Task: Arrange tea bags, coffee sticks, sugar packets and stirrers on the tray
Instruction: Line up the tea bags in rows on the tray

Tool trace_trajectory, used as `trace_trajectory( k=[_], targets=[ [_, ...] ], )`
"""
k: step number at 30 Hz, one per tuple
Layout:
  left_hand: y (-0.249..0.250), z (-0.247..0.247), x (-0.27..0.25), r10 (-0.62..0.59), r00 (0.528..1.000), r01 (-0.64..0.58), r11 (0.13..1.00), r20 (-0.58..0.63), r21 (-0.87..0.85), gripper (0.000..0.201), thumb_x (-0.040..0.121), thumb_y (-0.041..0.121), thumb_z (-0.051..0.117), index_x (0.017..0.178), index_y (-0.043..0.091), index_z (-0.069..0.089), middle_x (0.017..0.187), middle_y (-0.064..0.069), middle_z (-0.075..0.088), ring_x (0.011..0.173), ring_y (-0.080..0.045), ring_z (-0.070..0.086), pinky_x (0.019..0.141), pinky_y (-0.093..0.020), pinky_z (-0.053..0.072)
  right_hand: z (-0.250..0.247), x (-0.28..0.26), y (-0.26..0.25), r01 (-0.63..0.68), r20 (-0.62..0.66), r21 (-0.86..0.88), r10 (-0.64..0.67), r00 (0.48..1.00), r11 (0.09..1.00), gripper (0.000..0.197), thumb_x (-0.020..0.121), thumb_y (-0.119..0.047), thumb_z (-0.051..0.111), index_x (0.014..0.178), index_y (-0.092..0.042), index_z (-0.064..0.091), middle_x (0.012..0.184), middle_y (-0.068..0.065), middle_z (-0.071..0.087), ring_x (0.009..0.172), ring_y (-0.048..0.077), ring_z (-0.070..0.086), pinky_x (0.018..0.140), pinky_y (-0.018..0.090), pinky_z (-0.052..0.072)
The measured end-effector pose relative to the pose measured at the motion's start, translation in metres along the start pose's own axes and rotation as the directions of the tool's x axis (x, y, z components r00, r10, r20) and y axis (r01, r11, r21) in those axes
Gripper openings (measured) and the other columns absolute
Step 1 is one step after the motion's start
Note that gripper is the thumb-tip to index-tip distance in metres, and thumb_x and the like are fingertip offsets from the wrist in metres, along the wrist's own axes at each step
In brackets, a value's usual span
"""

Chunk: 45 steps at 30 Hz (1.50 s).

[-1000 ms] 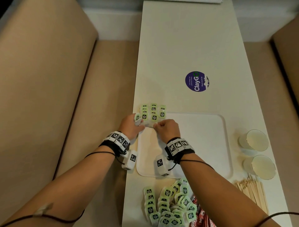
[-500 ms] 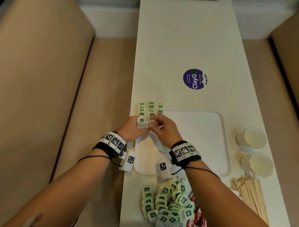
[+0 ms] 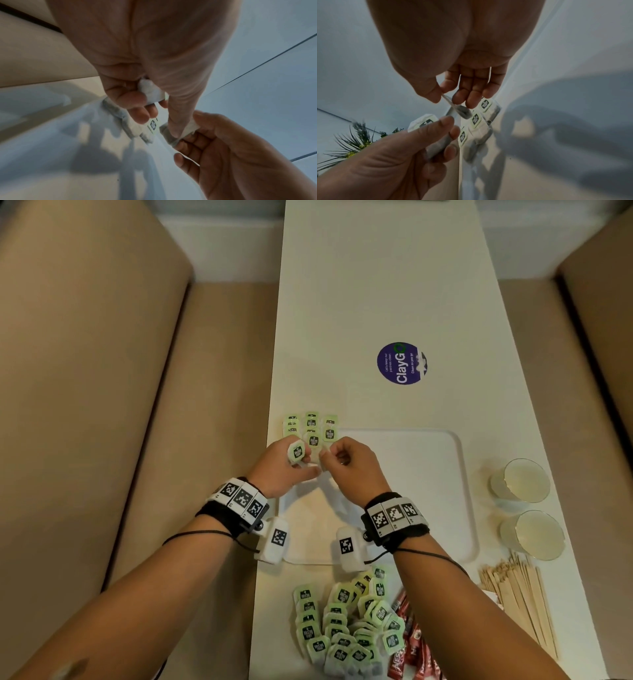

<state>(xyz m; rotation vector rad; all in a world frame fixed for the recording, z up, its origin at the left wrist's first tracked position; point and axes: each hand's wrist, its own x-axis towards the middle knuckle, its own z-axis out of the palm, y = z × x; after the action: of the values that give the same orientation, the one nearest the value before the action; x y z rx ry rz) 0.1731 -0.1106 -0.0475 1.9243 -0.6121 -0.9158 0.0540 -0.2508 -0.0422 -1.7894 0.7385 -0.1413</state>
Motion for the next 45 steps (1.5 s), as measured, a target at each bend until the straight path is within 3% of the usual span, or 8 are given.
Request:
trace_trajectory(
  k=[5, 10, 14, 18, 23, 31, 36, 45],
  targets=[
    [0.005, 0.01, 0.0, 0.037, 0.996, -0.032, 0.998, 0.084, -0.059, 0.023, 0.087, 0.019, 0.077, 0.107, 0.016, 0.066, 0.096, -0.001, 0.074, 0.089, -0.015, 0.071, 0.078, -0.031, 0.056, 0.004, -0.005, -0.002, 0.011, 0.028, 0.055, -0.012, 1.0, 0.998, 0.011, 0.093, -0.028, 0.069, 0.086, -0.02, 0.068, 0.084, -0.006, 0.073, 0.081, 0.009, 0.069, 0.079, 0.028, 0.057],
    [0.003, 0.012, 0.003, -0.018, 1.0, 0.018, 1.0, -0.017, 0.005, 0.006, 0.098, 0.022, 0.064, 0.1, 0.02, 0.069, 0.087, -0.009, 0.074, 0.072, -0.015, 0.065, 0.061, -0.028, 0.048, -0.003, -0.006, 0.005, 0.003, 0.016, 0.101, -0.005, 1.0, 0.995, 0.007, 0.095, -0.026, 0.066, 0.094, -0.021, 0.07, 0.09, -0.007, 0.075, 0.088, 0.005, 0.07, 0.084, 0.024, 0.056],
    [0.002, 0.013, 0.003, -0.033, 0.999, 0.031, 0.998, -0.041, -0.048, 0.008, 0.097, 0.017, 0.066, 0.1, 0.024, 0.069, 0.088, -0.009, 0.075, 0.068, -0.013, 0.065, 0.057, -0.029, 0.051, -0.006, -0.002, 0.017, -0.051, 0.006, 0.059, 0.05, 0.999, 0.997, 0.011, 0.092, -0.028, 0.071, 0.101, -0.022, 0.07, 0.09, -0.001, 0.074, 0.078, 0.006, 0.065, 0.078, 0.024, 0.054],
    [0.005, 0.015, 0.004, -0.046, 0.998, 0.041, 0.995, -0.053, -0.094, 0.005, 0.097, 0.02, 0.066, 0.101, 0.021, 0.069, 0.087, -0.004, 0.075, 0.067, -0.01, 0.065, 0.057, -0.026, 0.051, -0.007, -0.002, 0.022, -0.037, 0.13, -0.038, 0.042, 0.991, 0.999, 0.018, 0.095, -0.032, 0.068, 0.089, -0.016, 0.074, 0.078, 0.001, 0.071, 0.071, 0.011, 0.06, 0.075, 0.038, 0.054],
    [0.002, 0.011, 0.006, -0.093, 0.986, 0.084, 0.994, -0.138, -0.067, 0.012, 0.095, 0.024, 0.069, 0.105, 0.017, 0.067, 0.087, 0.003, 0.073, 0.063, -0.004, 0.064, 0.057, -0.019, 0.05, -0.015, 0.014, 0.028, -0.071, 0.046, -0.124, 0.078, 0.996, 0.99, 0.021, 0.096, -0.033, 0.067, 0.087, -0.015, 0.075, 0.068, -0.009, 0.065, 0.06, 0.005, 0.055, 0.061, 0.021, 0.042],
    [-0.011, -0.001, 0.017, -0.067, 0.973, 0.13, 0.949, -0.223, 0.285, 0.014, 0.083, 0.016, 0.074, 0.087, 0.02, 0.061, 0.076, 0.01, 0.065, 0.068, -0.01, 0.06, 0.057, -0.02, 0.045, -0.011, 0.034, 0.033, -0.183, -0.004, -0.293, 0.19, 0.982, 0.939, 0.047, 0.091, -0.033, 0.068, 0.051, -0.014, 0.053, 0.051, 0.003, 0.05, 0.053, 0.02, 0.042, 0.055, 0.032, 0.039],
    [-0.004, 0.008, 0.03, -0.014, 0.99, 0.087, 0.852, -0.143, 0.517, 0.031, 0.081, 0.032, 0.075, 0.105, 0.018, 0.063, 0.098, 0.003, 0.07, 0.084, -0.021, 0.065, 0.073, -0.036, 0.056, -0.006, 0.036, 0.027, -0.223, -0.015, -0.326, 0.231, 0.973, 0.919, 0.049, 0.084, -0.053, 0.071, 0.069, -0.006, 0.07, 0.061, 0.01, 0.063, 0.058, 0.028, 0.05, 0.056, 0.037, 0.05],
    [0.003, 0.016, 0.035, 0.034, 0.99, 0.062, 0.774, -0.138, 0.63, 0.027, 0.09, 0.038, 0.068, 0.085, 0.018, 0.05, 0.087, -0.003, 0.061, 0.075, -0.026, 0.053, 0.06, -0.032, 0.036, -0.008, 0.039, 0.023, -0.239, -0.032, -0.327, 0.242, 0.97, 0.914, 0.038, 0.083, -0.052, 0.074, 0.073, -0.015, 0.072, 0.072, 0.003, 0.071, 0.073, 0.026, 0.067, 0.069, 0.039, 0.057]
  ],
)
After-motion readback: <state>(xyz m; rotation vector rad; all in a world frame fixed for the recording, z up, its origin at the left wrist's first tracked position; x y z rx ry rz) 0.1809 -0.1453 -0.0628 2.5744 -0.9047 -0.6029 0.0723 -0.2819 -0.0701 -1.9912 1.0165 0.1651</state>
